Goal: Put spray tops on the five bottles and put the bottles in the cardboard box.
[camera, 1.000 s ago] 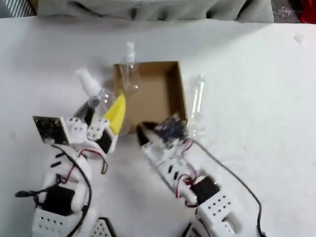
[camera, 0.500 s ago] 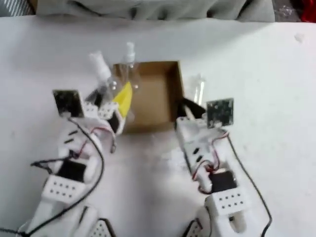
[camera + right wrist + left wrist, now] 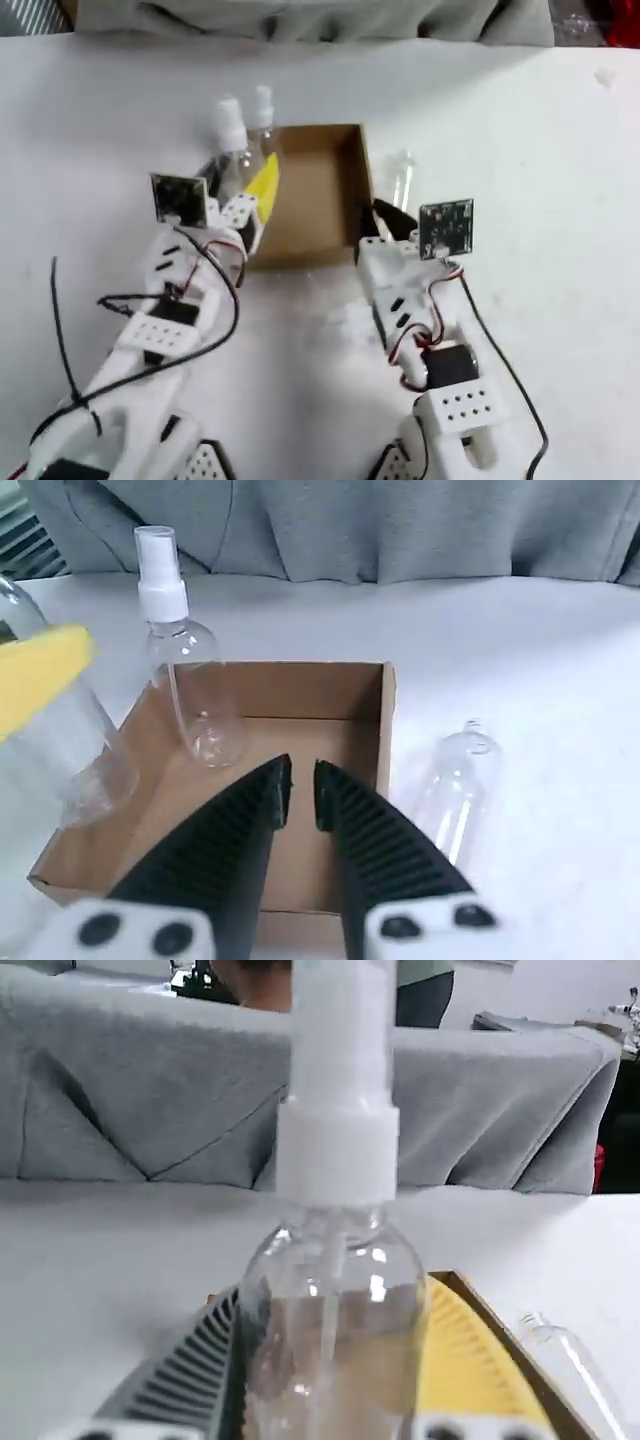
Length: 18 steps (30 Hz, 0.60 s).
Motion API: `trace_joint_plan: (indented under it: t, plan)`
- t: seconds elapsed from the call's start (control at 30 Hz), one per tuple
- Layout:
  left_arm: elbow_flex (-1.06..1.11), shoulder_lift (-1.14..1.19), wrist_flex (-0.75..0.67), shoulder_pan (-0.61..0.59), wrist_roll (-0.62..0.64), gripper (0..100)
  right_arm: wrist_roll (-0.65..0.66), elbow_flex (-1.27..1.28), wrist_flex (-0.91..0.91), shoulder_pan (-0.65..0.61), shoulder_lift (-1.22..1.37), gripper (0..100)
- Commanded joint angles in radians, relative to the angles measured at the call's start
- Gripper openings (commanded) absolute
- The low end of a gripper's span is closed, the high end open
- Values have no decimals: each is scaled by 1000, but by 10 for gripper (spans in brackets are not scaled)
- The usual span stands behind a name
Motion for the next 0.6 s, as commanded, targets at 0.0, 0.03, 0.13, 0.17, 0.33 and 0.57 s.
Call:
trace_joint_plan:
  t: [0.0, 0.03, 0.13, 0.17, 0.33, 0.57]
  plan:
    - [-71, 38, -109, 13, -6, 21, -9, -43, -16, 5, -10, 15]
    - [-71, 53, -132, 13, -6, 21, -9, -43, -16, 5, -10, 15]
    - [-112, 116, -152, 10, -5, 21, -9, -43, -16, 5, -10, 15]
    - [-129, 142, -153, 7, -5, 21, -9, -43, -16, 5, -10, 15]
    - [-183, 260, -173, 5, -14, 21, -9, -43, -16, 4, -10, 15]
    - [-193, 415, -371, -12, -5, 20, -9, -40, -16, -25, -10, 15]
